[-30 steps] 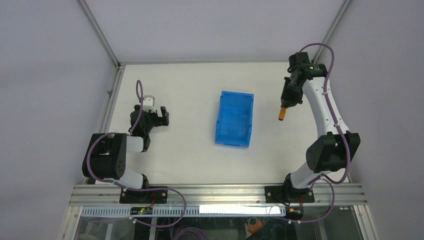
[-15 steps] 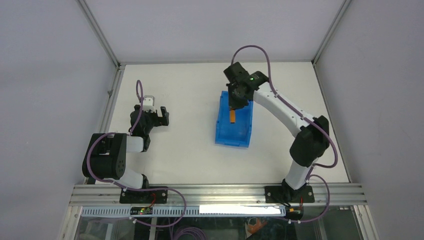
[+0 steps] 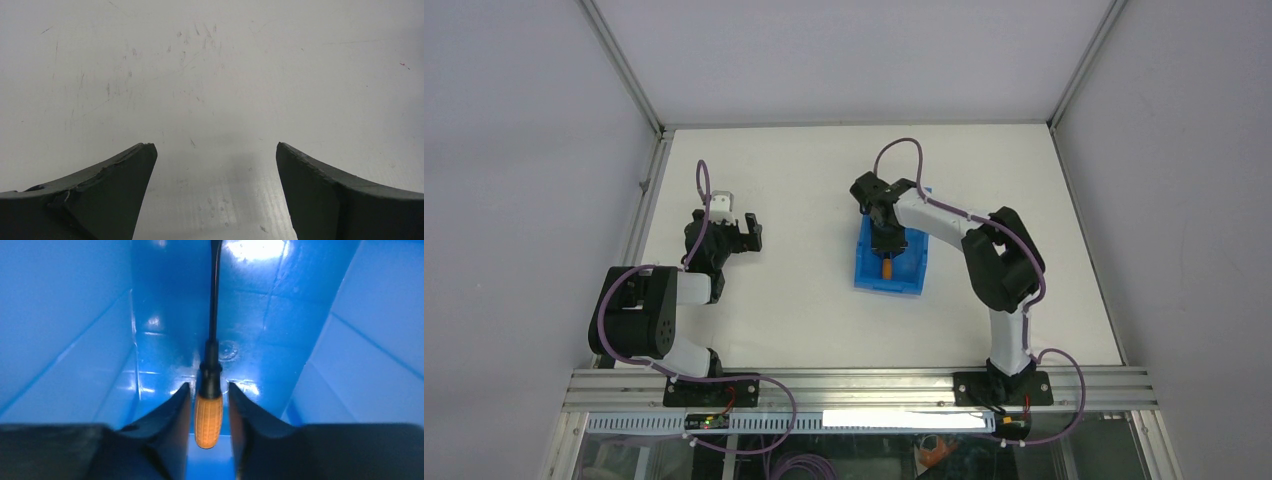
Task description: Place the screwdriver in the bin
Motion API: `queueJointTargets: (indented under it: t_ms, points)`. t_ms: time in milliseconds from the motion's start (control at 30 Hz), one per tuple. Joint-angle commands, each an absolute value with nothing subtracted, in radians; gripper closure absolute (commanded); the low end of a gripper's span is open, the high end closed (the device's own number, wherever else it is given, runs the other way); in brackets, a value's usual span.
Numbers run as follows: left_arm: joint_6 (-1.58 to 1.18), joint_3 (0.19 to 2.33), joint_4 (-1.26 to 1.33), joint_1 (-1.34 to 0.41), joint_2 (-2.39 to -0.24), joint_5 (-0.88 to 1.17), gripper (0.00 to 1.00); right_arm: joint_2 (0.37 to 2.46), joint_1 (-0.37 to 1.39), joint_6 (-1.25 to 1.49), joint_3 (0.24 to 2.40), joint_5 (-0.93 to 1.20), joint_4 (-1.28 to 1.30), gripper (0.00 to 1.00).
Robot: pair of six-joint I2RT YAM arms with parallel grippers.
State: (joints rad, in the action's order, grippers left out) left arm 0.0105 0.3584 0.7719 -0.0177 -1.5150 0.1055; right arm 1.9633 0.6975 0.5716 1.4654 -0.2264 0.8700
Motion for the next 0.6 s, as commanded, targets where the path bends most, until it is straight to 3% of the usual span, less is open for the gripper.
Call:
queueJointTargets:
  t_ms: [0,333,433,533,567]
  points:
    - [0.002,0.373,0.835,-0.008,-1.511,0.116,0.01,1.927,0.709,0.611,1.475,-0.337,0.813,0.56]
    - [0.002,0.373,0.835,-0.008,-1.511,0.116,0.01,1.738,0.73,0.552,1.531,-0.393,0.841,0.5]
    - [0.002,0.373,0.835,-0.008,-1.511,0.116,0.01,1.658,0.73,0.475,1.535,-0.36,0.83,0.37]
    - [0.002,0.373,0.835,-0.008,-1.511,0.116,0.01,1.556,0.729,0.392,1.512,-0.357,0.807,0.02]
    - [0.002,0.373,0.835,-0.008,-1.511,0.116,0.01,1.522,0.728,0.362,1.491,-0.361,0.796,0.01]
